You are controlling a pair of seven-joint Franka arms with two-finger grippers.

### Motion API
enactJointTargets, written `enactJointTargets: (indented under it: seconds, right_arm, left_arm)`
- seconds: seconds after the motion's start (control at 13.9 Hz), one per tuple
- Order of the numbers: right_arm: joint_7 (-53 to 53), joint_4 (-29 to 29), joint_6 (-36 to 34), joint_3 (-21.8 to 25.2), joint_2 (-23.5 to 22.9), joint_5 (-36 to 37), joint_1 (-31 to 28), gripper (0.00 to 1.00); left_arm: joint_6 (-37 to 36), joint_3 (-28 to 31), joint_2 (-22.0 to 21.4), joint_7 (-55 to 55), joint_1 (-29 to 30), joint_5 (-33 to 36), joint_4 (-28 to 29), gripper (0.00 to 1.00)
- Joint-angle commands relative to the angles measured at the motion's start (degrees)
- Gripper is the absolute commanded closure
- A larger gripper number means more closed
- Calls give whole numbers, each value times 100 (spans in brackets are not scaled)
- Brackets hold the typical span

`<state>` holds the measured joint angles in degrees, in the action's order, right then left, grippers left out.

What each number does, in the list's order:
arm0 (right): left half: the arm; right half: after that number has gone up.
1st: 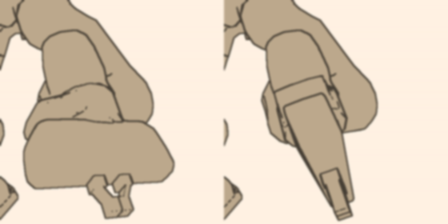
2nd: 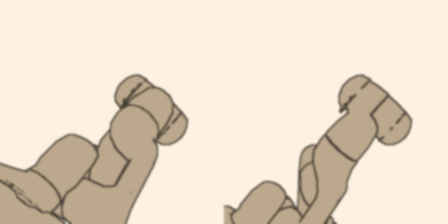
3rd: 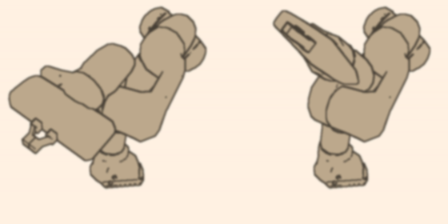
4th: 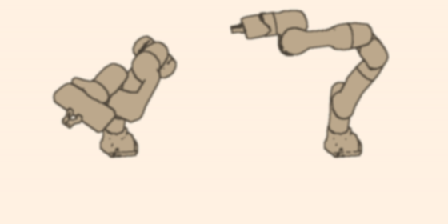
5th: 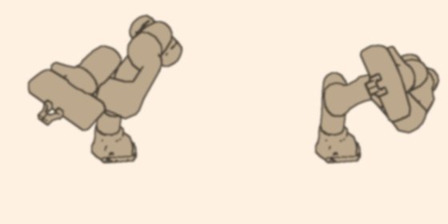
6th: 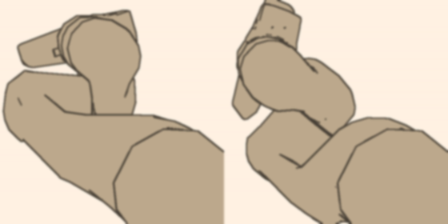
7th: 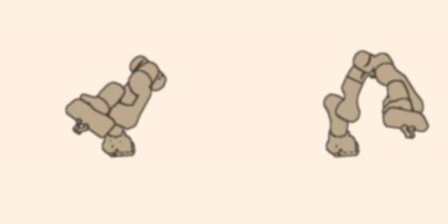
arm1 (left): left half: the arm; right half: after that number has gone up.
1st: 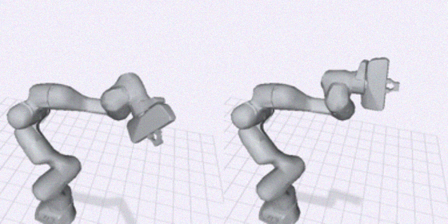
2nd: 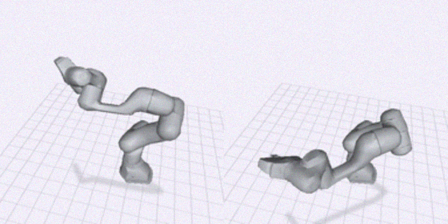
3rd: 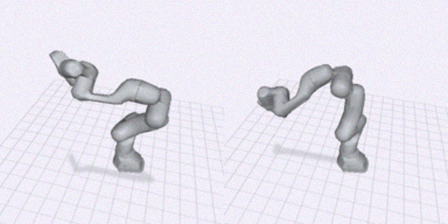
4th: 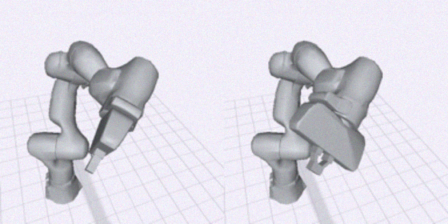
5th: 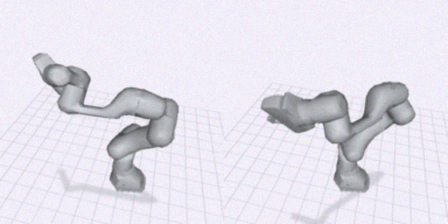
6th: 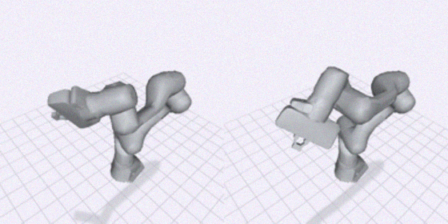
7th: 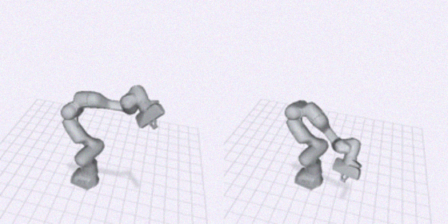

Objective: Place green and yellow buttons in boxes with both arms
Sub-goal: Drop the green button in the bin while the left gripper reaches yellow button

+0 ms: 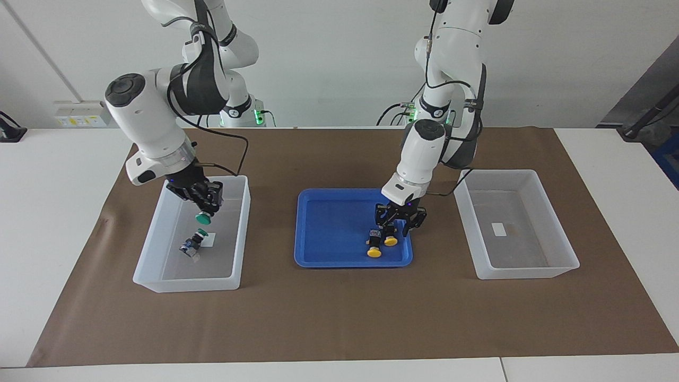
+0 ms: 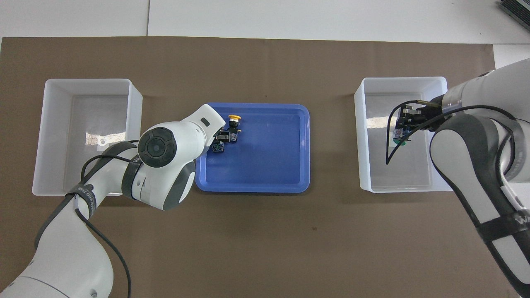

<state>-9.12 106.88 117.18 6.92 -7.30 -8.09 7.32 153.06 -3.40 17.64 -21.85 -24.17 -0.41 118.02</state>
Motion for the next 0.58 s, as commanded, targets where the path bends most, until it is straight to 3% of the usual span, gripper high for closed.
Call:
enactJointTargets:
  seconds: [0.0,0.29,0.36,0.5]
  right_arm:
    - [261,613,733,-95,-34,62,-81,100]
    - [209,922,1202,-103,-228,-17,-73,100]
    - [209,992,1281,-103,-246,-18,-64,90]
    - [227,1037,1334,-103,-316,-18,-81,50]
  left_arm:
    - [84,94,-129,-196,-237,-38,335,41]
    - [75,121,-181,-311,-316,-30,520,46]
    - [23,138,-182,-303,-316,-12,520,46]
    - [-74,164,-190,-303,-298,14,511,46]
